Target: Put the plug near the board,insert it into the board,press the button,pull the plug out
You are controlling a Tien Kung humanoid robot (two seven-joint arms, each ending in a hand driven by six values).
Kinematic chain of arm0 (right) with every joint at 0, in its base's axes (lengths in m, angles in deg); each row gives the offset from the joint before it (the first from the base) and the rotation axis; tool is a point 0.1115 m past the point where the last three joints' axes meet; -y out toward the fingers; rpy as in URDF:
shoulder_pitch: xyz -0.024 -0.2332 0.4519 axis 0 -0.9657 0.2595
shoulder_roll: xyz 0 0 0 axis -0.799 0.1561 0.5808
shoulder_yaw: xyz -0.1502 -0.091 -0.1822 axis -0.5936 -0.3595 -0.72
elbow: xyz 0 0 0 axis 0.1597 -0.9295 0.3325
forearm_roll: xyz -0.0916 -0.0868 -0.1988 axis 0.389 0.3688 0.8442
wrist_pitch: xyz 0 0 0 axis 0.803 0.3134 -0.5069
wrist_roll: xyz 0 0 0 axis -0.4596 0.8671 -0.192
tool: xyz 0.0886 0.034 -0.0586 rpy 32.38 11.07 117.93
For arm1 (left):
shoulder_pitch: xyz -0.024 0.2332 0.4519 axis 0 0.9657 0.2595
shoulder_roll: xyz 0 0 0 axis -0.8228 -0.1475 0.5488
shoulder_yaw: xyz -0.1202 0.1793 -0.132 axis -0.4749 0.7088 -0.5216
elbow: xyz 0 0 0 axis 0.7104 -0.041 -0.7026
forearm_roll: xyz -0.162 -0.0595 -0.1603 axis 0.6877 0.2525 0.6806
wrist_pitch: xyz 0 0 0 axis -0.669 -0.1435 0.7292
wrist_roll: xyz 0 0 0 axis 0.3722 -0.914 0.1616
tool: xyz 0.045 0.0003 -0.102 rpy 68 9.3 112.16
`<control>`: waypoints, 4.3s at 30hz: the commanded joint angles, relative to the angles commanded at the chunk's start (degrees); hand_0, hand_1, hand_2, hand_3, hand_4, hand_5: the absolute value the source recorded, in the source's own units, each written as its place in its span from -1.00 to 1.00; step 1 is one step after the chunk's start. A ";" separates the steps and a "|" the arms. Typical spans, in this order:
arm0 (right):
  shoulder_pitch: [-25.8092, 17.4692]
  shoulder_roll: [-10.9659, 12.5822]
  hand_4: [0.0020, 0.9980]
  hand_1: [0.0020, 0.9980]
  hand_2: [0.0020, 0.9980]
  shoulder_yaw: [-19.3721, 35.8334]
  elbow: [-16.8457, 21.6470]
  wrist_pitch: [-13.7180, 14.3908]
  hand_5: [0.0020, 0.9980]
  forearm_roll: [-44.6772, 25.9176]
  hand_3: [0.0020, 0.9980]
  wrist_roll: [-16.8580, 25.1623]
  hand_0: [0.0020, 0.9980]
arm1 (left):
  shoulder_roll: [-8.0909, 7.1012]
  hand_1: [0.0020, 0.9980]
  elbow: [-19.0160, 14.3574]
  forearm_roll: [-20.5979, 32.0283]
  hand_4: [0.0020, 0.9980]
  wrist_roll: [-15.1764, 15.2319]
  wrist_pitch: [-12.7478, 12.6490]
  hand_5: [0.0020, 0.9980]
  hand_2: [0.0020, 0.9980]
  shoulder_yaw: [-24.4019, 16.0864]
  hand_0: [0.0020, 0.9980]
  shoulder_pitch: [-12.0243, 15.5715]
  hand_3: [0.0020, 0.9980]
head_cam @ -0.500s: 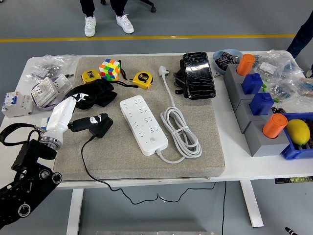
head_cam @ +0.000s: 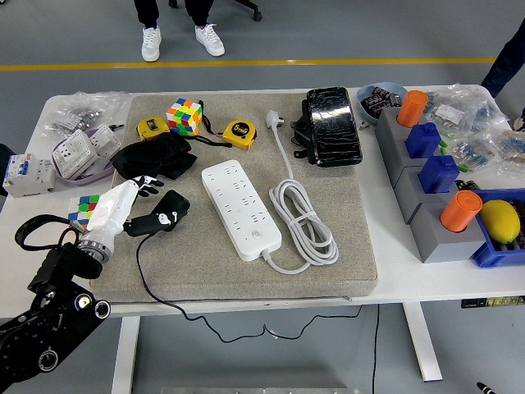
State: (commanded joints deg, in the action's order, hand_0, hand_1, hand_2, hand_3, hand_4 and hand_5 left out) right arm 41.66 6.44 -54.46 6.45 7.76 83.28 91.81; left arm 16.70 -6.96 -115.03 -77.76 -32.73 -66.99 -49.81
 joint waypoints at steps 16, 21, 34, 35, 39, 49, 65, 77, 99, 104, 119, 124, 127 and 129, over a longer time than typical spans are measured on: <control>0.38 0.23 0.84 0.29 0.23 -0.54 0.04 0.02 -0.04 -0.21 0.08 0.00 0.15 | -0.13 0.18 2.51 -0.85 1.00 -1.22 -0.36 -0.06 0.19 3.13 -0.05 -2.39 0.39; 0.42 0.28 0.84 0.29 0.22 -0.66 0.19 0.07 -0.04 -0.06 0.08 0.09 0.15 | -0.28 0.08 2.90 -0.61 1.00 -1.79 -0.39 -0.10 0.11 4.14 -0.13 -3.00 0.33; 0.42 0.59 0.84 0.28 0.22 -1.11 0.24 0.12 -0.04 -0.15 0.08 0.12 0.15 | -0.16 -0.11 3.69 -0.32 1.00 -2.15 -1.23 -0.41 -0.04 5.44 -0.33 -3.93 0.12; 0.39 0.59 0.84 0.28 0.22 -1.11 0.24 0.12 -0.04 -0.16 0.08 0.12 0.15 | -0.15 -0.11 3.70 -0.26 1.00 -2.10 -1.40 -0.41 -0.04 5.47 -0.33 -3.95 0.12; 0.32 0.50 0.84 0.29 0.22 -1.13 0.27 0.10 -0.04 -0.10 0.08 0.14 0.15 | -0.04 -0.18 3.77 0.27 1.00 -2.14 -1.61 -0.48 -0.06 5.43 -0.38 -4.05 0.08; 0.33 0.46 0.84 0.28 0.22 -0.78 0.27 0.14 -0.03 0.01 0.07 0.18 0.15 | 0.21 -0.23 3.87 0.98 0.84 -2.38 -2.47 -0.65 -0.12 5.51 -0.45 -4.42 0.05; -0.17 -0.04 0.84 0.28 0.22 -0.01 0.19 0.15 -0.04 0.07 0.07 0.23 0.15 | 0.55 -0.25 2.22 0.48 0.62 -1.85 -3.19 -1.00 -0.13 5.25 -0.52 -4.06 0.08; -0.19 -0.15 0.84 0.28 0.22 0.18 0.20 0.16 -0.04 0.18 0.07 0.28 0.15 | -0.81 -0.27 0.48 6.53 0.57 9.89 -6.81 -1.00 -0.16 6.62 -0.52 -4.35 0.08; 0.80 0.30 0.84 0.28 0.22 -2.20 0.31 0.09 -0.04 -0.50 0.08 0.25 0.15 | -2.58 -0.26 -0.85 10.26 0.57 12.48 -4.79 -1.00 -0.18 12.83 -0.49 -8.99 0.09; 0.79 0.10 0.84 0.28 0.22 -2.25 0.19 0.02 -0.04 -0.69 0.08 0.17 0.15 | -2.32 -0.26 0.04 10.73 0.57 12.75 -4.21 -1.00 -0.18 15.23 -0.49 -10.23 0.09; 0.37 0.16 0.84 0.29 0.22 -2.32 0.18 -0.02 -0.04 -0.70 0.08 0.08 0.15 | -1.73 -0.23 2.60 9.90 0.57 11.16 -2.07 -1.00 -0.16 18.80 -0.46 -13.09 0.09; 0.41 0.22 0.84 0.29 0.22 -2.13 0.22 0.03 -0.04 -0.67 0.08 0.11 0.15 | -1.23 -0.22 3.89 9.80 0.57 11.00 -2.33 -1.00 -0.16 19.11 -0.46 -13.66 0.09; 0.31 0.18 0.84 0.29 0.22 -2.10 0.22 0.03 -0.04 -0.69 0.08 0.11 0.15 | -1.02 -0.22 4.41 9.64 0.57 10.95 -2.63 -1.00 -0.16 19.31 -0.46 -13.90 0.09; 0.19 0.12 0.84 0.29 0.22 -2.00 0.23 0.03 -0.04 -0.66 0.07 0.13 0.15 | -0.82 -0.22 4.82 9.44 0.57 10.85 -2.63 -1.00 -0.16 19.20 -0.46 -13.87 0.09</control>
State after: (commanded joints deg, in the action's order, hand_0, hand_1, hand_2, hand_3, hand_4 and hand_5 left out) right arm 41.84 6.55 -56.46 6.67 7.79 82.61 91.94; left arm 15.88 -2.14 -105.59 -66.91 -35.36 -47.79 -63.69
